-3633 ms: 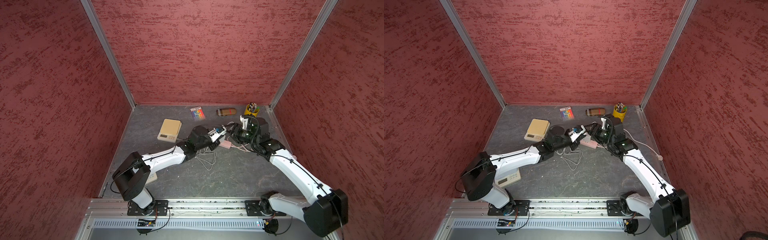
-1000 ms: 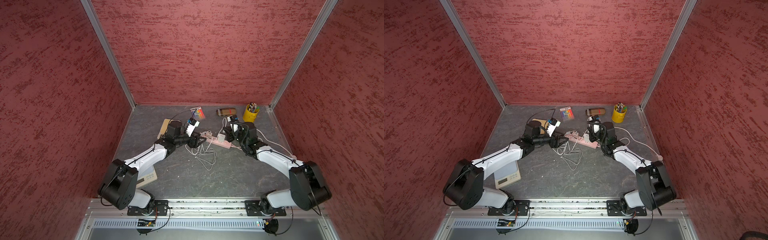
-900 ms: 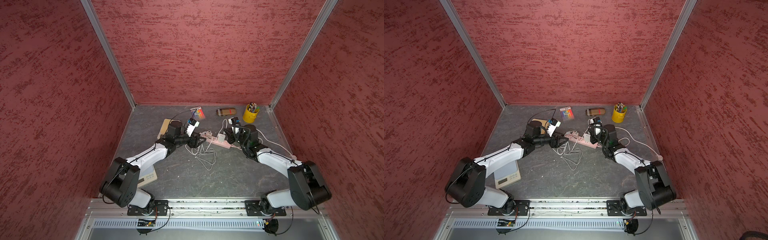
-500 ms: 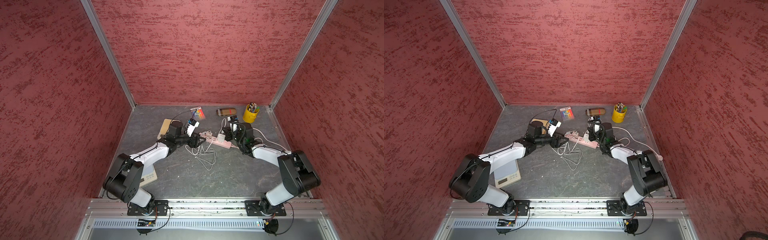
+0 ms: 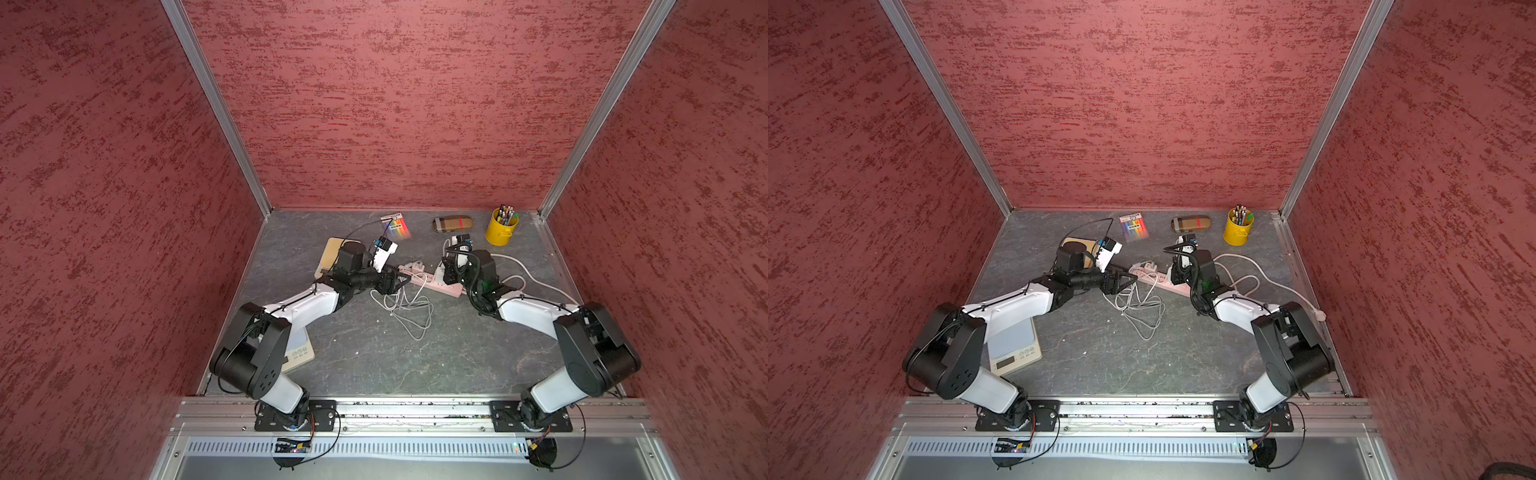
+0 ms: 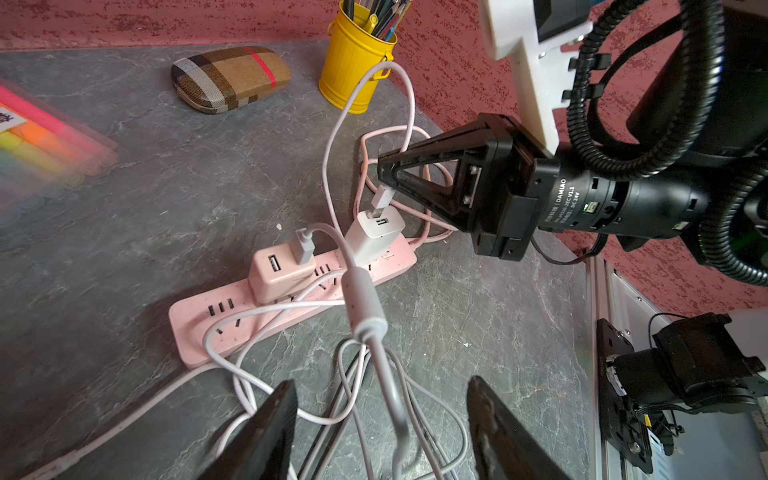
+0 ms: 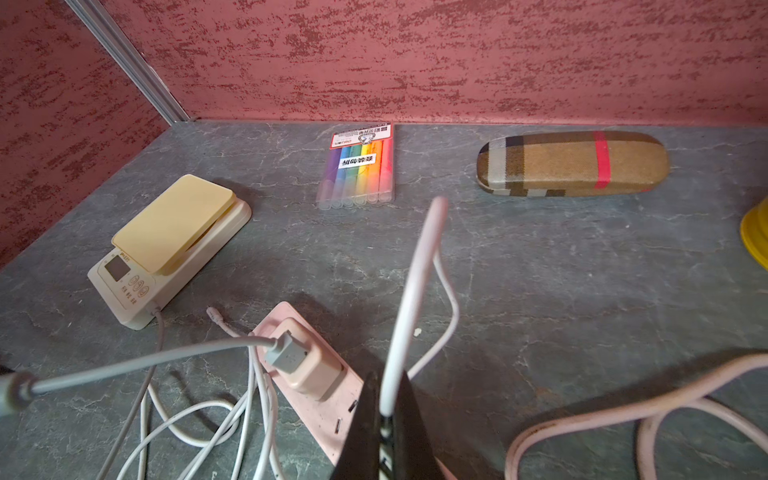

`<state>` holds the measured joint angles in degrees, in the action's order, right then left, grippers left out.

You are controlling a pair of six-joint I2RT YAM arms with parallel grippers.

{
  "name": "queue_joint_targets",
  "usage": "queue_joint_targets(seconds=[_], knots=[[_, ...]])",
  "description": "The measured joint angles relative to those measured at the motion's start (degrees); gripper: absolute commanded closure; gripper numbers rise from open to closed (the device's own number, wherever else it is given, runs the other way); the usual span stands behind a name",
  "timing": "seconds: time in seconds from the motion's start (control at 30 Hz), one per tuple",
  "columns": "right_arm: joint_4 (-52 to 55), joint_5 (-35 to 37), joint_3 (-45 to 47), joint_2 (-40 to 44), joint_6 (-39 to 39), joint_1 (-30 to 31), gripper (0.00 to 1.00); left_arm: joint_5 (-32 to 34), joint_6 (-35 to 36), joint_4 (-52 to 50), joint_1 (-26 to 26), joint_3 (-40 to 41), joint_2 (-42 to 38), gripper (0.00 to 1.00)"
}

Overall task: Charge the electronic scale
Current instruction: Insert the charging cable into the plug.

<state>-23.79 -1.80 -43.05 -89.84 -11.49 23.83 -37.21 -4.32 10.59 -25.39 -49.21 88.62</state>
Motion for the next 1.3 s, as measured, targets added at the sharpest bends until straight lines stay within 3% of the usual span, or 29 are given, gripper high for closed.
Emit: queue_joint_targets(seconds=[0.93,1.3], knots=[[-2.9,2.8,3.7,2.0,-0.1,1.7,1.0,0.0,-0.6,1.3,0.3,0.3,0.0,0.34],[-1.5,7.1,2.1,0.5,-0.3,3.7,1.0,0.0,-1.0,1.9,0.5,1.2,-0.2,0.34]])
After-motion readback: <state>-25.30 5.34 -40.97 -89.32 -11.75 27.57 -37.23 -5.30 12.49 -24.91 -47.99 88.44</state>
